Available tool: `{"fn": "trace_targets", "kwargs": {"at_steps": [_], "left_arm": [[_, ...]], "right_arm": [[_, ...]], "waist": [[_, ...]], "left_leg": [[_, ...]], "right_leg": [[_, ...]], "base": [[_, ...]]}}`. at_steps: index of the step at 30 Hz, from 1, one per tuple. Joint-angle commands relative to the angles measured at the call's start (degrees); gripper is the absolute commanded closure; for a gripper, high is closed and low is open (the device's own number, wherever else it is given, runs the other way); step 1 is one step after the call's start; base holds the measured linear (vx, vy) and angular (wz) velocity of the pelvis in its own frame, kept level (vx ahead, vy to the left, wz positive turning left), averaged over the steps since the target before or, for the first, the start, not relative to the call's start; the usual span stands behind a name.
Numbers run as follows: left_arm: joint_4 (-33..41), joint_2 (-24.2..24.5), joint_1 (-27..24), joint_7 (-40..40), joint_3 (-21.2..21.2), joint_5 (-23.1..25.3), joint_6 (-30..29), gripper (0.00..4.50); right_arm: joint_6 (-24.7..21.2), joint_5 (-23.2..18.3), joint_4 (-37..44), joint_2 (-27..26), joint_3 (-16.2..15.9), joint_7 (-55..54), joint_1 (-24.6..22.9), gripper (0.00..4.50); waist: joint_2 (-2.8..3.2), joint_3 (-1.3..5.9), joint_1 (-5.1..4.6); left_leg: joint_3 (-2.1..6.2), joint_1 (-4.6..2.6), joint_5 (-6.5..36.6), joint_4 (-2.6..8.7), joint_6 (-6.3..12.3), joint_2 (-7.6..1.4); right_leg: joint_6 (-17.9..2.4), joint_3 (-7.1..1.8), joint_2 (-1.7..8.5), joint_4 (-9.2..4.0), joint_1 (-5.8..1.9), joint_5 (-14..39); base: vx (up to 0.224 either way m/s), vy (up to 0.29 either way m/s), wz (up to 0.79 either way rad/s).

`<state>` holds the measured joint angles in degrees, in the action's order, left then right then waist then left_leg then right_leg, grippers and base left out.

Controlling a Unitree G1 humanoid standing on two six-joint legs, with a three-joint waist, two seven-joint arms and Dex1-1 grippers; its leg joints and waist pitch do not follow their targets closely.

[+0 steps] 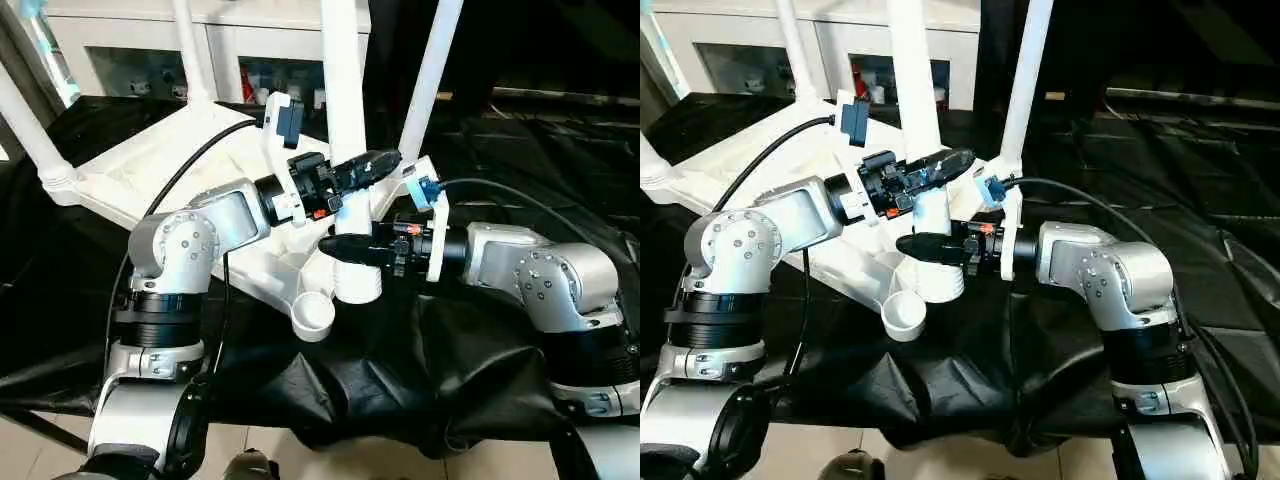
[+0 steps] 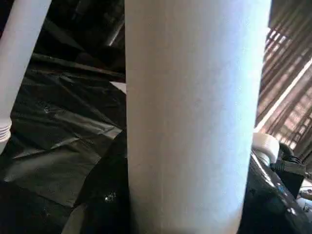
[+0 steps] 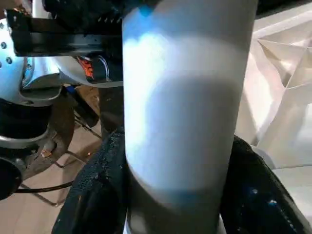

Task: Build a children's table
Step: Pick table leg

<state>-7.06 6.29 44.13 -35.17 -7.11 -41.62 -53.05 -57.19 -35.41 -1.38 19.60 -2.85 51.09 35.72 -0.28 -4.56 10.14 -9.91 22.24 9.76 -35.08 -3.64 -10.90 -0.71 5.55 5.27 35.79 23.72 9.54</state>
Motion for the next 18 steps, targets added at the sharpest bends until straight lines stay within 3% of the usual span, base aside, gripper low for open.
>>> {"fn": "trace_targets", "kwargs": {"at_steps": [1,4,7,9,10,18], "left_arm": [[1.4,-0.3,1.5,2.0,-2.3,-1.5,0.1,1.89],[0.7,-0.5,1.8,3.5,-2.7,-0.7,0.8,1.69],[-0.3,-0.1,2.3,3.6,-3.0,-0.6,1.3,2.09],[-0.5,-0.2,2.4,3.9,-3.0,-0.5,1.4,2.12],[-0.5,-0.3,2.4,4.0,-3.0,-0.7,1.4,2.46],[-0.1,-0.7,2.6,2.9,-2.0,-0.9,1.8,2.65]], "right_arm": [[-1.0,0.4,-0.7,0.4,-1.1,-0.6,0.1,2.57],[-1.0,0.2,-0.9,0.6,-0.8,-0.5,0.1,2.57],[-0.9,0.2,-1.1,0.9,-0.8,-0.4,0.1,2.57],[-0.9,0.2,-1.2,1.0,-0.8,-0.3,0.1,2.57],[-0.8,0.2,-1.1,1.1,-0.7,-0.3,0.0,2.57],[0.2,0.7,-0.8,1.7,-1.0,-0.4,-0.4,2.57]], "waist": [[-1.03,5.39,0.35],[-1.12,5.35,0.33],[-0.70,5.36,0.49],[-0.87,5.42,0.55],[-0.55,5.48,0.64],[-0.75,5.54,1.27]], "left_leg": [[0.70,-0.61,7.7,4.06,-1.55,-1.96],[0.73,-0.56,7.9,4.12,-1.58,-1.93],[0.80,-0.66,8.4,4.11,-1.79,-1.93],[0.77,-0.63,8.1,4.09,-1.83,-1.92],[0.81,-0.72,8.1,4.06,-1.96,-1.97],[0.79,-0.72,8.3,4.03,-1.99,-1.99]], "right_leg": [[-6.7,-3.03,3.91,-4.18,-3.54,15.2],[-6.3,-2.99,3.85,-4.33,-3.57,15.6],[-5.7,-3.01,3.88,-4.41,-3.48,16.4],[-5.5,-3.03,3.79,-4.39,-3.50,15.6],[-5.8,-3.02,3.76,-4.34,-3.40,15.1],[-6.9,-3.05,3.79,-4.08,-3.54,13.3]], "base": [[0.000,0.000,0.00],[0.000,0.000,0.00],[0.000,0.000,0.00],[0.000,0.000,0.00],[0.000,0.000,0.00],[0.000,0.000,0.00]]}}
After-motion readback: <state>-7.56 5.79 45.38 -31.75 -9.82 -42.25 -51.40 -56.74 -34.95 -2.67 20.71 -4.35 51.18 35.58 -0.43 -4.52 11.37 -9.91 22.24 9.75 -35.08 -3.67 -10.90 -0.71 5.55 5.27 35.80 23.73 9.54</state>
